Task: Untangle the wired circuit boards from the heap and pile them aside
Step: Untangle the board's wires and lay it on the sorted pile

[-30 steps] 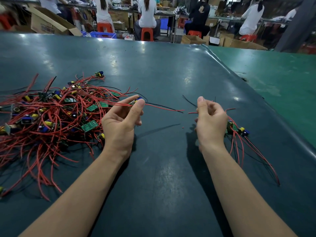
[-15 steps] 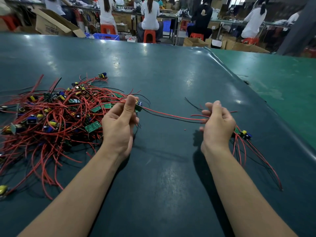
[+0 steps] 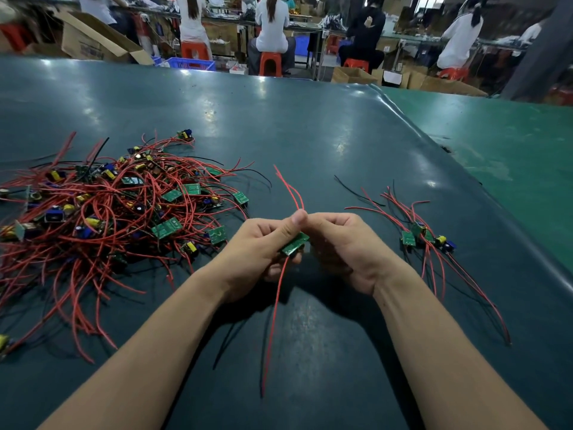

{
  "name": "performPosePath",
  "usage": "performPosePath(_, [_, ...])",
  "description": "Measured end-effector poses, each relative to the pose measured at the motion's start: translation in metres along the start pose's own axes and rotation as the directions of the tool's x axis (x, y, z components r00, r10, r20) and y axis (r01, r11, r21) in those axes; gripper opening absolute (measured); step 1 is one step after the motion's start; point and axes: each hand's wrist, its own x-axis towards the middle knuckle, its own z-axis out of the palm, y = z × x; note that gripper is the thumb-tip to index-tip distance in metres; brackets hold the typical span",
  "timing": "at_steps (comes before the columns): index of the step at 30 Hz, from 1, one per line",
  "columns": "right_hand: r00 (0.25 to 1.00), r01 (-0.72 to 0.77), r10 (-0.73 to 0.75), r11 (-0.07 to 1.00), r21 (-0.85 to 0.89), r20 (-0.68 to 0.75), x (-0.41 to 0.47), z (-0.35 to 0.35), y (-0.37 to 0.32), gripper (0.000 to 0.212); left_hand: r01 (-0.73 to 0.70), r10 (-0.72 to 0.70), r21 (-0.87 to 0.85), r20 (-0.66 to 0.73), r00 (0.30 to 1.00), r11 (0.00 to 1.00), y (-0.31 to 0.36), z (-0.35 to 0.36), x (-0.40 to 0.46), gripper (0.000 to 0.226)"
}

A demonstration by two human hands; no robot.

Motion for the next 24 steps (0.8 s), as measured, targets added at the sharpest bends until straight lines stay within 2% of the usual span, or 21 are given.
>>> performPosePath(3, [0.996,0.054,-0.053,0.998,0.013,-0.071,0.002,0.001,-0.001,0.018,0.008,-0.008,0.005,-0.036,0.999,1.000,0.002,0.001,0.000,0.065])
performPosePath(6, [0.993,0.065,-0.054,0.993,0.101,-0.107,0.006,-0.001,-0.001,0.013,0.015,-0.017,-0.050,-0.024,1.000,0.999,0.001,0.001,0.001,0.054])
performPosePath(8, [0.998,0.047,-0.038,0.983,0.177,-0.051,0.006,-0.002,-0.001,0.017,0.021,-0.021,-0.053,-0.011,1.000,0.998,0.001,0.001,0.001,0.046])
performPosePath(10, [0.999,0.042,-0.047,0.978,0.205,0.020,0.006,-0.004,-0.002,0.016,0.037,-0.036,-0.051,0.015,0.999,0.998,0.001,0.000,0.000,0.026])
performPosePath(12, [0.996,0.084,-0.089,0.978,0.190,0.019,0.007,-0.003,0.000,0.016,0.053,-0.052,-0.059,0.023,0.998,0.997,0.001,-0.002,0.000,0.025])
performPosePath(14, [0.983,0.176,-0.170,0.977,0.121,-0.065,0.009,-0.002,0.003,0.011,0.061,-0.061,-0.060,0.001,0.998,0.996,0.001,-0.003,0.000,0.028])
performPosePath(16, [0.944,0.282,-0.282,0.959,-0.024,-0.172,0.010,0.002,0.006,0.010,0.060,-0.061,-0.065,-0.011,0.998,0.996,0.001,-0.003,0.001,0.024])
performPosePath(18, [0.914,0.320,-0.337,0.941,-0.111,-0.226,0.011,0.005,0.008,0.012,0.055,-0.056,-0.061,-0.014,0.998,0.997,0.002,-0.002,0.001,0.021])
performPosePath(22, [0.923,0.268,-0.241,0.962,0.052,-0.298,0.015,0.001,0.006,0.015,0.062,-0.062,-0.044,-0.003,0.998,0.997,0.001,-0.002,0.000,0.025])
performPosePath(24, [0.897,0.303,-0.277,0.953,0.022,-0.343,0.016,-0.002,0.006,0.018,0.062,-0.062,-0.032,0.005,0.998,0.998,0.002,-0.001,-0.001,0.030])
